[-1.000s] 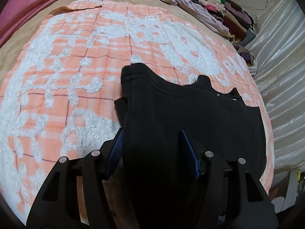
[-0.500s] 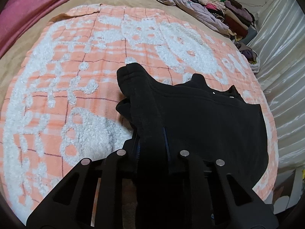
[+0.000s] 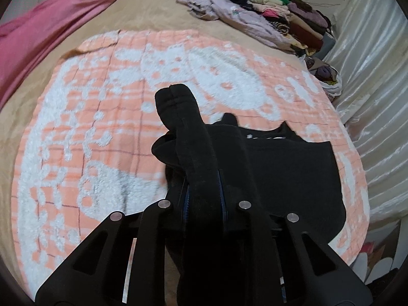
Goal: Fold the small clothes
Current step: 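Lift the held shirt edge and fold it over onto the shirt with both tools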
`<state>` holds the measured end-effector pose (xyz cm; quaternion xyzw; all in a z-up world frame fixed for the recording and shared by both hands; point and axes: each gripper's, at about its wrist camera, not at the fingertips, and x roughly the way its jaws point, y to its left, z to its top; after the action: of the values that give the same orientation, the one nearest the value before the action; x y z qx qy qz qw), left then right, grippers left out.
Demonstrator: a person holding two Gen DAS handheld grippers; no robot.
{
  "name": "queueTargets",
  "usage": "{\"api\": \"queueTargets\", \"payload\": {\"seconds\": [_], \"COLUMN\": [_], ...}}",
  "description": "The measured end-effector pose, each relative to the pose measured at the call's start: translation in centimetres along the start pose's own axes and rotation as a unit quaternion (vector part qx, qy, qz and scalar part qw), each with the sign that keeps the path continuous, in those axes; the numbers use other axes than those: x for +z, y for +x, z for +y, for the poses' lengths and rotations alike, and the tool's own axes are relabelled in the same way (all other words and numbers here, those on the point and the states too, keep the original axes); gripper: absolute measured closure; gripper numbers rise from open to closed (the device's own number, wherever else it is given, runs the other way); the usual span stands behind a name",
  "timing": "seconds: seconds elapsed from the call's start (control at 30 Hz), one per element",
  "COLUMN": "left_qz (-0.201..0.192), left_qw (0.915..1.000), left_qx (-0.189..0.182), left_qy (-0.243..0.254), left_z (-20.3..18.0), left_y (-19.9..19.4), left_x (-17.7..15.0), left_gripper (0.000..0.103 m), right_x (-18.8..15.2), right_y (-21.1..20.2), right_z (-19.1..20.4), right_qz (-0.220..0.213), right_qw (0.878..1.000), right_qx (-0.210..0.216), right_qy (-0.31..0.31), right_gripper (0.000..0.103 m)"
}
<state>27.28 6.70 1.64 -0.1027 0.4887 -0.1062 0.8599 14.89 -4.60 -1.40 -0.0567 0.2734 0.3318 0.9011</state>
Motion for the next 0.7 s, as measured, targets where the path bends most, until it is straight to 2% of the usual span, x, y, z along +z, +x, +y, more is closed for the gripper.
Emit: {"api": "queueTargets", "payload": {"seconds": [0.2, 0.43, 0.7], "left_qz": [-0.014, -0.018, -0.012], "left_qw": [0.9995, 0.9986, 0.9982], "left_qx": [-0.007, -0.015, -0.031], "left_qy": [0.027, 0.046, 0.051], "left_z": [-4.3, -8.8, -12.7], "left_y": [-0.8, -0.9, 0.0], "left_x": [0.3, 0.7, 0.7], "left_gripper": [0.093, 0.093, 0.093], "right_x": [-1.2, -0.9, -2.1], "right_y": [-3.2, -5.6, -8.8], "right_z": [-2.0, -4.1, -6.4], "right_qz": [-0.044, -0.066, -0.079], "right_qw": [0.998, 0.994, 0.989], "right_qx": [-0.002, -0.019, -0.038], "right_qy": [0.053, 0.081, 0.118], "right_gripper": [0.095, 0.095, 0.096]}}
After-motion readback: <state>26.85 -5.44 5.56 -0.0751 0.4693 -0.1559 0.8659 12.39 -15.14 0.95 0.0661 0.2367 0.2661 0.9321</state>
